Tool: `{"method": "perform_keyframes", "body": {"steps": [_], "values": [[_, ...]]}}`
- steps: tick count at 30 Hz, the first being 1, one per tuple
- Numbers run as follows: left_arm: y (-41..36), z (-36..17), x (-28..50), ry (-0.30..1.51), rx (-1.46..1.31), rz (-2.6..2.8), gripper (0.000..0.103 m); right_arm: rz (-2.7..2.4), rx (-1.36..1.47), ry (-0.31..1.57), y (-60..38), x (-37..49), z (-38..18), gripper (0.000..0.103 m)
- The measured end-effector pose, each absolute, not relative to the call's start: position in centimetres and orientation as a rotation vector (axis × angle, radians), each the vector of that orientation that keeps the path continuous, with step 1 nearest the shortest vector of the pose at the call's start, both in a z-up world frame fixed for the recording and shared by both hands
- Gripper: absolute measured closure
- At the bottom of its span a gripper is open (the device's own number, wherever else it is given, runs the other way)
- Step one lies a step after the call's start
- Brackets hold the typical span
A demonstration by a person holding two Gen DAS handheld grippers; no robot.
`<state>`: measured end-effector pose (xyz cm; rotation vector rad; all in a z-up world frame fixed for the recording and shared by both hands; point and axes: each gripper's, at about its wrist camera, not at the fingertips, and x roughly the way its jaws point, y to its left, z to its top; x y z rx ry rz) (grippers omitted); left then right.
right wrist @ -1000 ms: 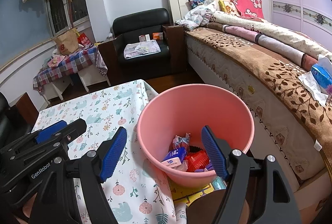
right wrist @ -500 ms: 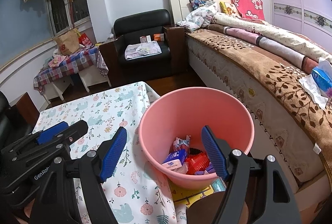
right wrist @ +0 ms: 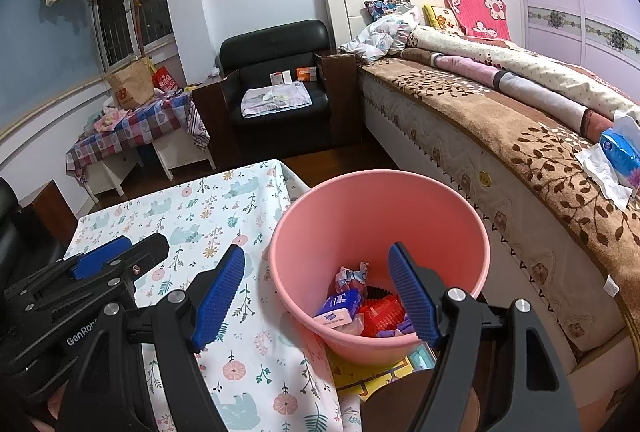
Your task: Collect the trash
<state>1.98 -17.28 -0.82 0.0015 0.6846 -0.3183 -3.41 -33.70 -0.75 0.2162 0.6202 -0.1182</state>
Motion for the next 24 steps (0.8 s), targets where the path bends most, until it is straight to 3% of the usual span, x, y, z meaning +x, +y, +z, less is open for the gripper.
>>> {"method": "perform_keyframes", "body": {"steps": [24], "values": [[-17.01, -0.60, 1.84, 0.684, 0.004, -0.321, 0.056, -0.116, 0.217, 0.619, -33.70, -3.35, -0.51, 0.030]]}}
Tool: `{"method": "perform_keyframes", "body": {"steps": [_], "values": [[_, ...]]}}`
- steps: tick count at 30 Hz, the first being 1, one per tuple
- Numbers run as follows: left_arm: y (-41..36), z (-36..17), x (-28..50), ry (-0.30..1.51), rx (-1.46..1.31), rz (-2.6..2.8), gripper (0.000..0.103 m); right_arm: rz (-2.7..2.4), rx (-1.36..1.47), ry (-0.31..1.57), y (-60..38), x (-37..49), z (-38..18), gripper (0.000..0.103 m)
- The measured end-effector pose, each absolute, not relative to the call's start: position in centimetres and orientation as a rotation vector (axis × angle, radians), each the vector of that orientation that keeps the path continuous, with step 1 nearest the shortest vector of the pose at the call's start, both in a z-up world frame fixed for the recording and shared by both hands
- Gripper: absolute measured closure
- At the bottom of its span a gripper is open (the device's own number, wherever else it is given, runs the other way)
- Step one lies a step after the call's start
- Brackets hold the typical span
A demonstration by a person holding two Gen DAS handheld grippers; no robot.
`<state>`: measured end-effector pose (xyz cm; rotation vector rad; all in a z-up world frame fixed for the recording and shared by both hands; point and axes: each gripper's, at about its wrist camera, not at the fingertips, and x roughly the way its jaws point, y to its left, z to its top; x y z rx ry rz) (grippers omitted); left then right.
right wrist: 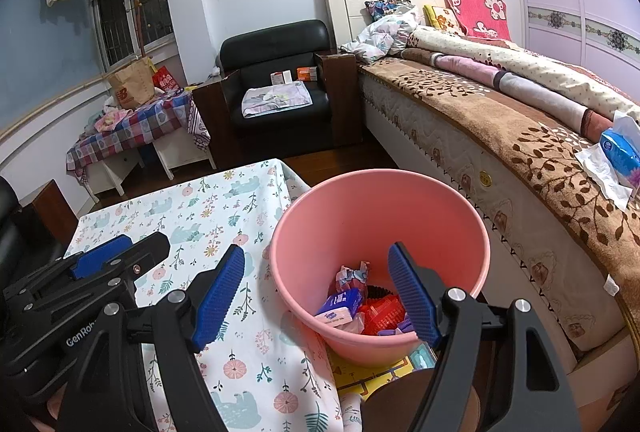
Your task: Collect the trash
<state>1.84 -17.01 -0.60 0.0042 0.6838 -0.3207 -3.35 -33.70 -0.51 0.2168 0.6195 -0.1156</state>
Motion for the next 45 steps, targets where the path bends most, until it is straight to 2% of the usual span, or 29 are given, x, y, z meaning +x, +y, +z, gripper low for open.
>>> {"method": "perform_keyframes", "body": {"steps": [45], "values": [[-17.15, 0.07, 1.63, 0.674, 0.010, -0.325, 0.056, -0.121, 0.216, 0.609, -33.55, -4.08, 0.20, 0.030]]}}
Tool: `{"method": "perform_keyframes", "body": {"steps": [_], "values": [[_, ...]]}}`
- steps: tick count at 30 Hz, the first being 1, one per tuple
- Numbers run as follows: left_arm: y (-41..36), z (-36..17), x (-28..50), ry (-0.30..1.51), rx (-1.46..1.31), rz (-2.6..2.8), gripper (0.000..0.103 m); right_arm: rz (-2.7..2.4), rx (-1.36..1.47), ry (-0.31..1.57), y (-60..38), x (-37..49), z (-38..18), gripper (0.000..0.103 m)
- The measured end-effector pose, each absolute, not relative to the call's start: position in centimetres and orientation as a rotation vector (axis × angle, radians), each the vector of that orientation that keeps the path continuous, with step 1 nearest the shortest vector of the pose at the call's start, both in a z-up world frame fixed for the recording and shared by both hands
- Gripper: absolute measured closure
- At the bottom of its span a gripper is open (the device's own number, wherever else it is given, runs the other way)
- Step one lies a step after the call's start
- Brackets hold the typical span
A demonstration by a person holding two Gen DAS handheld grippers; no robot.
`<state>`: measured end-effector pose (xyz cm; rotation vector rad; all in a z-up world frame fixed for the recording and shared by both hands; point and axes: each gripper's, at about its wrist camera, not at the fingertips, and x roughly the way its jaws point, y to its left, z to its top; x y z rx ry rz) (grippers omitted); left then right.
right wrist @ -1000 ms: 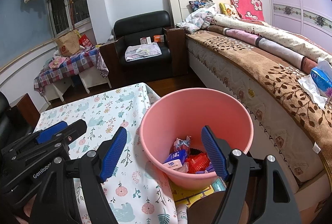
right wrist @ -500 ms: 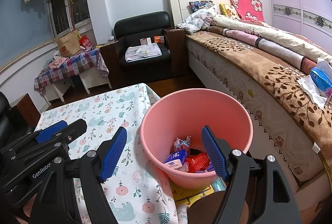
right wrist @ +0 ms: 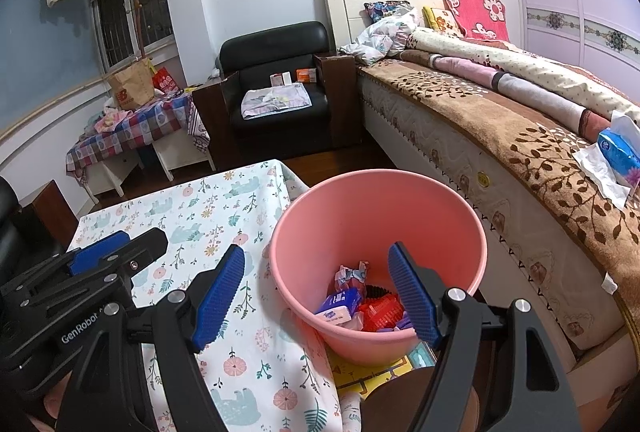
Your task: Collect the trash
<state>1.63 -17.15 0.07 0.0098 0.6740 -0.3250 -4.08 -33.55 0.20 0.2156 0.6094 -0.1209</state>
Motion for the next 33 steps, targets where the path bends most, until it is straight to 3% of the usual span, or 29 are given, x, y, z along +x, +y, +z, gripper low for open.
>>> {"method": "perform_keyframes", "body": {"steps": [33], "values": [[-17.22, 0.23, 1.71, 0.678, 0.005, -0.321, 0.056, -0.121, 0.213, 0.611, -33.25, -4.14, 0.14, 0.030]]}}
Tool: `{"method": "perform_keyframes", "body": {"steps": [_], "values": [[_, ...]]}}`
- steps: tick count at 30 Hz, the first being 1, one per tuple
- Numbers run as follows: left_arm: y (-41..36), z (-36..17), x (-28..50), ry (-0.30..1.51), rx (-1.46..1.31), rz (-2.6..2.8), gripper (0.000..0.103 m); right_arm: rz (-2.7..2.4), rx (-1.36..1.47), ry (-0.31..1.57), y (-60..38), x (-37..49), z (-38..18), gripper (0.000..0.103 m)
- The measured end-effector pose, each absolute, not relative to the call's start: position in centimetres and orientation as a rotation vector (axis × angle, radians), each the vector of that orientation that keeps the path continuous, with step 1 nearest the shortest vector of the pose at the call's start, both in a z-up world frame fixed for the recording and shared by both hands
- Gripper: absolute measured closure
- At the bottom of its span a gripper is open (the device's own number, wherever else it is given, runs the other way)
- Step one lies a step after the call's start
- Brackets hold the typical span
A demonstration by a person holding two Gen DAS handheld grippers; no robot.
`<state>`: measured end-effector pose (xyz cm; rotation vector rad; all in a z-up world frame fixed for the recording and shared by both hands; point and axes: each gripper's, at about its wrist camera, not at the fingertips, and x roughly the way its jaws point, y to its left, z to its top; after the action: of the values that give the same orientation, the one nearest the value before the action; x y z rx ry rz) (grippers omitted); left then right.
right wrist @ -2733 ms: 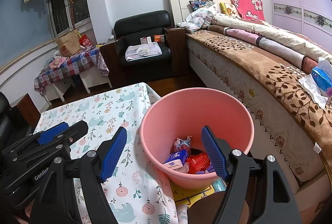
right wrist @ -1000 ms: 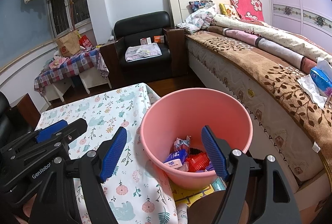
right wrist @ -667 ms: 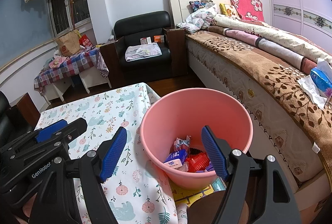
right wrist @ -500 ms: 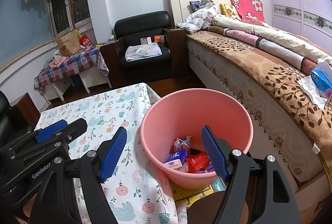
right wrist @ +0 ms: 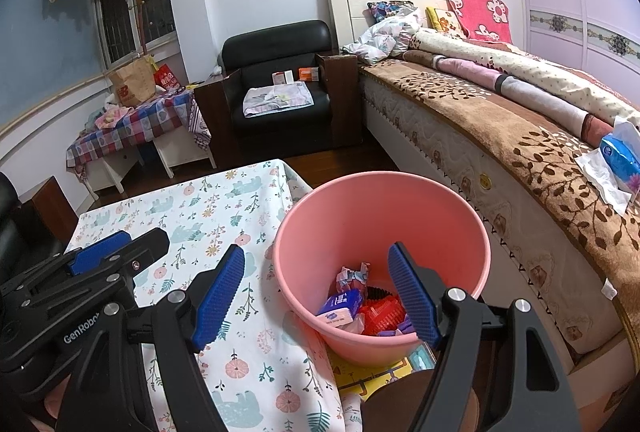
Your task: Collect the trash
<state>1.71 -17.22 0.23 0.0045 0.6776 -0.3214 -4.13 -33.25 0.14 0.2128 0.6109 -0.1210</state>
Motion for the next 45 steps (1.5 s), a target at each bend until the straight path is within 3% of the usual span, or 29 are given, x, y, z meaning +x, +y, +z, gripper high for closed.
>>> {"method": "perform_keyframes", "body": {"steps": [45], "values": [[-13.2, 0.6, 1.3, 0.627, -0.016, -0.205, 0.056, -0.049, 0.176, 0.627, -30.3, -4.0, -0.3, 0.030]]}}
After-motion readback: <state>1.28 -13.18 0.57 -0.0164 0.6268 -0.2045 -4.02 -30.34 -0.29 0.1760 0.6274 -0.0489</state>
